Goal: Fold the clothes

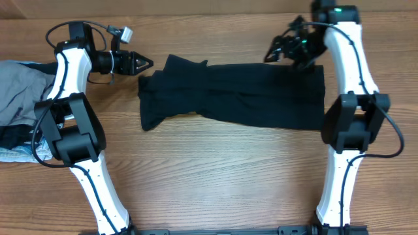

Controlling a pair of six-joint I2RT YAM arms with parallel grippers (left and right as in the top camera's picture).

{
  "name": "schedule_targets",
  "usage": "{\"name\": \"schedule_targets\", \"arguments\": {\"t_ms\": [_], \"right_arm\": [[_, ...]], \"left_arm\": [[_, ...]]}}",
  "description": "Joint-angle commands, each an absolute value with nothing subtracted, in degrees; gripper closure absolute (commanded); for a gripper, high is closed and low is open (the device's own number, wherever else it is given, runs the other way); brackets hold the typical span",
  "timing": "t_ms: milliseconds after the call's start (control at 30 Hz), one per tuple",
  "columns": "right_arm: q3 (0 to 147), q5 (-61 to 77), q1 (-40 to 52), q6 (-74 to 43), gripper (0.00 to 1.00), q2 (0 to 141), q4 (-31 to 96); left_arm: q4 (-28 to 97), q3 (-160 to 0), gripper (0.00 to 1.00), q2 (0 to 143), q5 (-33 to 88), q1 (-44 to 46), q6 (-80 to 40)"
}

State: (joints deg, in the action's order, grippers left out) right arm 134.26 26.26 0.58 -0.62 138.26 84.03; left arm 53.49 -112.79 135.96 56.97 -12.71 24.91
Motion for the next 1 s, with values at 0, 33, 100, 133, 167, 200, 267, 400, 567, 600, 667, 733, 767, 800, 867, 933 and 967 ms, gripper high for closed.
{"name": "schedule_targets", "arguments": {"t_ms": [0, 33, 100, 133, 167, 200, 267, 400, 567, 600, 667, 733, 767, 800, 867, 933, 967], "right_arm": [[135.81, 28.18, 1.54, 0.05, 0.01, 136.03, 85.69], [135.81, 28.97, 2.39, 0.05, 0.05, 136.03, 86.78], [135.81, 29.04, 5.41, 0.51, 0.16, 136.03, 88.38], [135.81, 29.04, 6.04, 0.51, 0.18, 136.03, 88.38], [135.76, 29.04, 6.72, 0.51, 0.18, 136.03, 88.38], [135.74, 29.04, 7.31, 0.75, 0.19, 136.03, 88.38], [135.72, 29.02, 8.10, 1.61, 0.19, 136.03, 88.16], [135.70, 29.06, 8.29, 1.58, 0.19, 136.05, 87.26], [135.06, 29.89, 8.29, 1.58, 0.19, 136.42, 87.48], [134.93, 29.89, 8.29, 1.58, 0.19, 136.42, 87.70], [134.58, 29.89, 8.29, 1.58, 0.19, 136.42, 88.12], [134.58, 29.89, 8.29, 1.78, 0.19, 136.42, 88.75], [134.58, 29.87, 8.29, 1.78, 0.19, 136.40, 88.92], [134.58, 29.89, 8.29, 1.78, 0.19, 136.40, 89.10], [134.58, 29.87, 8.29, 1.78, 0.18, 136.42, 89.45], [134.58, 29.87, 8.29, 1.78, 0.18, 136.40, 89.49], [134.58, 29.87, 8.29, 1.78, 0.17, 136.40, 89.52]], "left_arm": [[57.65, -113.54, 0.49, 134.56, 53.65, -11.46, 23.14], [59.35, -113.54, 0.49, 134.56, 50.59, -11.31, 21.56], [64.62, -113.54, 0.48, 134.54, 43.92, -11.18, 18.59], [65.45, -113.54, 0.48, 134.54, 43.53, -11.18, 18.57], [66.96, -113.54, 0.48, 134.52, 42.59, -11.18, 18.22], [67.70, -113.54, 0.47, 134.45, 41.32, -11.18, 16.86], [68.14, -113.54, 0.47, 134.34, 40.07, -11.16, 14.52], [66.54, -113.54, 0.45, 134.34, 40.56, -11.16, 14.59], [56.69, -113.51, 0.32, 134.34, 43.13, -9.89, 15.38], [55.61, -113.51, 0.30, 134.34, 44.07, -9.65, 15.35], [54.08, -113.51, 0.27, 134.39, 45.28, -9.02, 15.40], [52.95, -113.51, 0.24, 134.69, 45.47, -8.16, 15.44], [52.45, -113.38, 0.23, 134.76, 45.84, -7.81, 15.42], [52.03, -113.25, 0.23, 134.89, 46.30, -7.60, 15.40], [52.03, -113.25, 0.22, 135.15, 47.22, -7.03, 15.38], [52.45, -113.25, 0.22, 135.48, 47.88, -6.70, 15.18], [53.08, -113.25, 0.22, 135.59, 47.88, -6.61, 15.16]]}}
